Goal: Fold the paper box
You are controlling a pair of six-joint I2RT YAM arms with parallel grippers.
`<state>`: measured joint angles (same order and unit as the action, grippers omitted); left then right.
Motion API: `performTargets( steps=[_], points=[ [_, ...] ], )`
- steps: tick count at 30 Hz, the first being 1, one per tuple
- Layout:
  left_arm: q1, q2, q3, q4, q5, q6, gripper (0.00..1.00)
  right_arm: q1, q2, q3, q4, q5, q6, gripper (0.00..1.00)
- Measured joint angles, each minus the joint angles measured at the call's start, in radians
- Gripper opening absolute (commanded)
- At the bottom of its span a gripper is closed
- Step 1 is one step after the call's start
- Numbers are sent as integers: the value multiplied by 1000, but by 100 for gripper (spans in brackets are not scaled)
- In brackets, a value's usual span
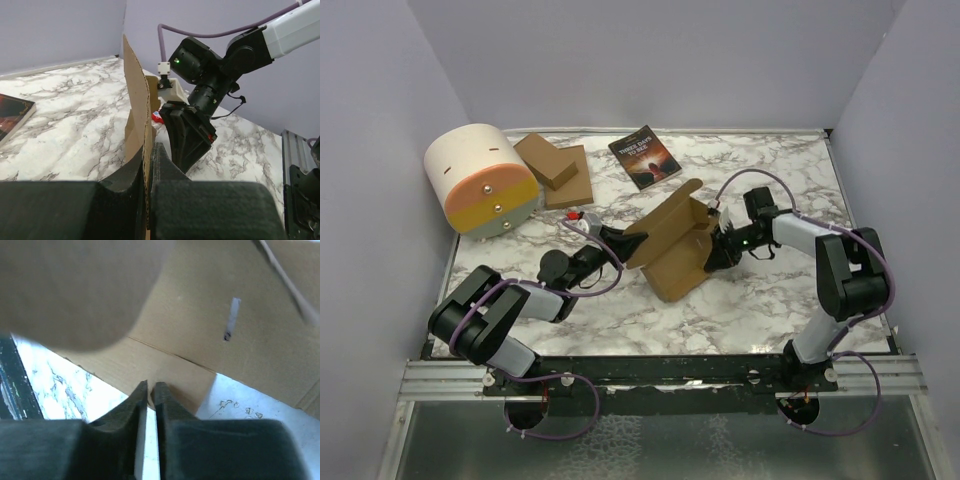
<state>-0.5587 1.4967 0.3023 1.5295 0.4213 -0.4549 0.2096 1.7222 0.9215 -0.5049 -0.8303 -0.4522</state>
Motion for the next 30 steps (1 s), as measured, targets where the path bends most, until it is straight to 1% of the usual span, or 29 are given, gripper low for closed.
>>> performTargets(
  steps=[1, 3, 5, 10, 15, 19, 24, 28, 30],
  points=[
    [0, 0, 0, 2, 0, 2, 0, -6, -3, 11, -10, -12, 0, 26],
    [0, 0, 0, 3, 0, 9, 0, -25, -21, 21, -22, -45, -4, 32],
    [0, 0, 0, 3, 5, 18, 0, -58, -60, 21, -35, -93, -10, 35],
    [0, -18, -6, 3, 41, 58, 0, -188, -183, 39, -76, -247, -50, 42],
    [8, -58, -6, 3, 73, 89, 0, -330, -235, 75, -104, -376, -105, 61],
    [16, -81, -6, 2, 100, 108, 0, -394, -243, 75, -71, -385, -90, 73],
    [30, -95, -6, 2, 140, 116, 0, -399, -241, 58, 60, -351, -53, 81],
    [42, -107, -5, 1, 171, 116, 0, -399, -209, 48, 143, -362, -90, 81],
    [47, -110, -5, 1, 183, 115, 0, -399, -174, 53, 165, -365, -111, 79]
  ],
)
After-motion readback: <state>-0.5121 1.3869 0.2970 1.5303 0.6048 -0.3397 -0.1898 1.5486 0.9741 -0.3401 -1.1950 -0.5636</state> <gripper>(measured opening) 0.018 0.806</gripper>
